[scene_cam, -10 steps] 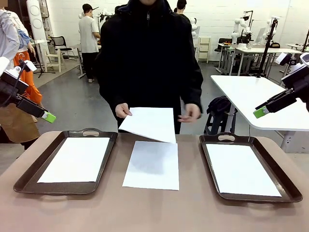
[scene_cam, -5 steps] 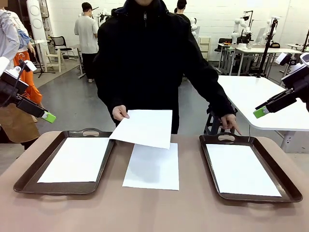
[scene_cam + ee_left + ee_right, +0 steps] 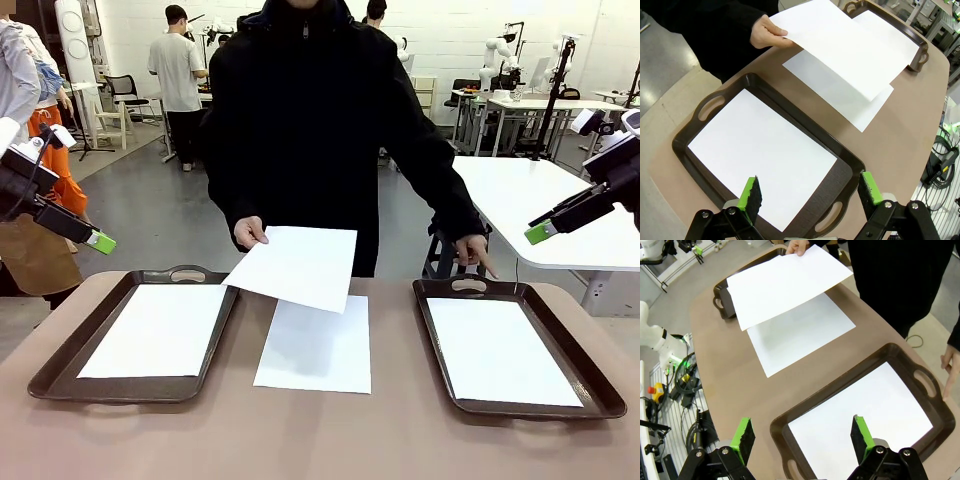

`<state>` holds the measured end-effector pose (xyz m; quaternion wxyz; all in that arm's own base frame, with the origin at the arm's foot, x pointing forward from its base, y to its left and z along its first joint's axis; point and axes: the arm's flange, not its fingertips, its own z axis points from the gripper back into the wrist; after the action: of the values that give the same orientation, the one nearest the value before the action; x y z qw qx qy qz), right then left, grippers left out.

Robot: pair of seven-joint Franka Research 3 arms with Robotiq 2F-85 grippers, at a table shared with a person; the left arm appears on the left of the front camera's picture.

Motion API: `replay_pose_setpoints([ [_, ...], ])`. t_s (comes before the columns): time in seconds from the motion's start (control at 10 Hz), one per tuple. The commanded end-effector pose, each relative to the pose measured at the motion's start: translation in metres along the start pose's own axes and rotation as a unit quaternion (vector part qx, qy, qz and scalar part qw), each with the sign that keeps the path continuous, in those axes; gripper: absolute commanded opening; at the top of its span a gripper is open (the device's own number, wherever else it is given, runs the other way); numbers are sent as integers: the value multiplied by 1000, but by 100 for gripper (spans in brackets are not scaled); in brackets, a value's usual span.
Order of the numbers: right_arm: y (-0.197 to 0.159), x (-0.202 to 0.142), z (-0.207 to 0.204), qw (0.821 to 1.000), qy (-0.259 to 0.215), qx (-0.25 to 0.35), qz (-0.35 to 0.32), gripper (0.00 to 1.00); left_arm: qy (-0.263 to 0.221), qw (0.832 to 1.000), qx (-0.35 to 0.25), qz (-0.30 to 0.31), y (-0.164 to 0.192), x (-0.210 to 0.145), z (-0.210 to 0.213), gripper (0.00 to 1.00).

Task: Sort the A4 documents.
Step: Receive the A4 Paper.

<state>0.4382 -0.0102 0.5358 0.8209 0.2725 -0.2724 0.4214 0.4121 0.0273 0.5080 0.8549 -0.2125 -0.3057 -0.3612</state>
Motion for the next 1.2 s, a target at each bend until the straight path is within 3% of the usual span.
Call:
replay_pose_setpoints([
  [0.0,0,1,-1,1000,1,-3,1,100,4,1000,2,-6,-1,-1,0,100],
  [0.2,0,0,0,1000,0,0,0,100,4,1000,2,-6,-1,-1,0,100],
  [0.4,-6,13,-15,999,-30,14,-24,100,4,1000,2,-6,-1,-1,0,100],
  [0.6,-11,21,-50,994,-56,68,-59,100,4,1000,2,-6,-1,-1,0,100],
  [1.1,2,22,-139,959,-110,159,-206,100,4,1000,2,-6,-1,-1,0,100],
])
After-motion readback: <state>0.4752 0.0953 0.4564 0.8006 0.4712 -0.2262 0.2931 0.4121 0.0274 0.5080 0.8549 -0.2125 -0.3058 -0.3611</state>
